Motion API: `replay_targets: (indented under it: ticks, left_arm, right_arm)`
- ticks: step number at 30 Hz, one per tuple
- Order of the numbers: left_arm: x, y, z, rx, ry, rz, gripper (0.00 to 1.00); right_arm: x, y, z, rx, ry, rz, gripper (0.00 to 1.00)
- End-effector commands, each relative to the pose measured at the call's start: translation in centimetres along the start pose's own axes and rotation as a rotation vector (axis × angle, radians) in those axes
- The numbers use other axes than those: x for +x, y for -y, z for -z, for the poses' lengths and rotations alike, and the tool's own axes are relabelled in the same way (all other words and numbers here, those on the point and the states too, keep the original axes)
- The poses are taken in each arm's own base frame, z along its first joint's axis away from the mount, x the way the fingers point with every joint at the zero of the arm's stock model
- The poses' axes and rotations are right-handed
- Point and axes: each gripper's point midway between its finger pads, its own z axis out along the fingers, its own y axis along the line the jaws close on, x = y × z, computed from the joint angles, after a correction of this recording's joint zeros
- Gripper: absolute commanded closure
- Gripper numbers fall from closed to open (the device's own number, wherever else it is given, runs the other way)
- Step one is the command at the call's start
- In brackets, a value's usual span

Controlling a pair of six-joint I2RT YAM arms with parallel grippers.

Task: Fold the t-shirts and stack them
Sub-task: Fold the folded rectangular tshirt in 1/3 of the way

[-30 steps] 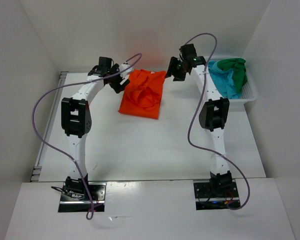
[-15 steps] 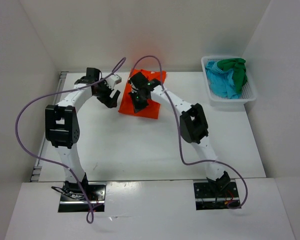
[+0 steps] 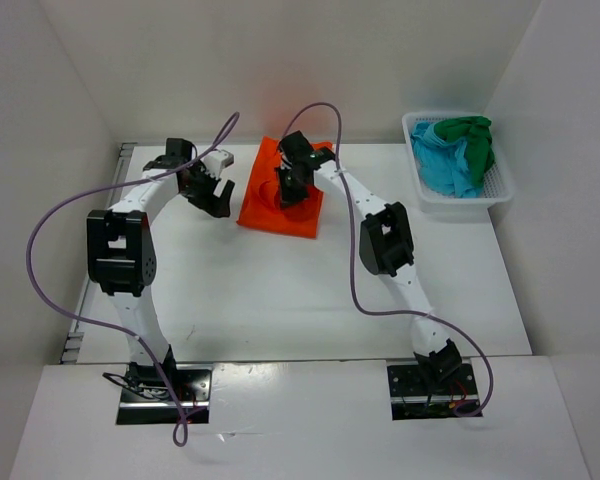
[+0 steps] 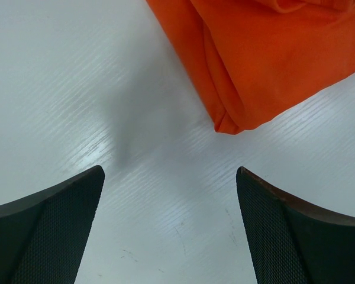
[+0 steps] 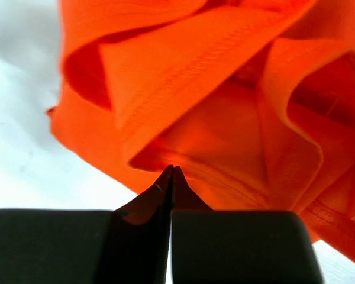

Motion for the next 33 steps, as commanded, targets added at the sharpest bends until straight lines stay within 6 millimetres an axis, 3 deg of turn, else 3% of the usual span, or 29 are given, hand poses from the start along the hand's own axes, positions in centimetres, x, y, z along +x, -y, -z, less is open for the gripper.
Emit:
replay_targets:
  ticks: [1, 5, 9, 11, 12, 14, 18, 26, 33]
  left_arm:
    - [-0.7, 0.7, -0.2, 0.053, 0.038, 0.031, 0.01]
    - [-0.7, 1.6, -0.7, 0.083, 0.038, 0.046, 0.00]
    - [-0.5, 1.7, -0.7, 0.087, 0.029, 0.051, 0.00]
    - [-0.2, 1.6, -0.6, 0.082, 0.015, 0.046, 0.00]
    - [-0.2, 1.6, -0.6, 0.082, 0.015, 0.046, 0.00]
    - [-0.1, 1.5, -0.6, 0.072, 0.010, 0.046, 0.00]
    - [0.2, 1.4, -0.9, 0.076, 0.003, 0.050, 0.00]
    - [0.8, 1.5, -1.2, 0.071, -0.010, 0.054, 0.00]
    - [1.3, 1.4, -1.3, 0.067, -0.022, 0.058, 0.00]
  right_arm:
    - [-1.0, -1.7, -0.2, -0.051, 0.031, -0.002, 1.00]
    - [-1.3, -0.7, -1.1, -0.060, 0.029, -0.018, 1.00]
    - [-2.4, -0.9, -0.2, -0.079, 0.053, -0.039, 1.00]
    - [-3.4, -2.1, 2.2, -0.088, 0.093, -0.015, 1.00]
    - [-2.9, -1.7, 2.5, -0.066, 0.079, -0.020, 1.00]
    - [-2.4, -3.0, 3.9, -0.061, 0.086, 0.015, 1.00]
    - [-1.3, -3.7, 4.2, -0.042, 0.069, 0.042, 1.00]
    - [-1.5, -4.9, 1.1, -0.092, 0.061, 0.025, 1.00]
    - [-1.0, -3.7, -0.6, -0.073, 0.038, -0.001, 1.00]
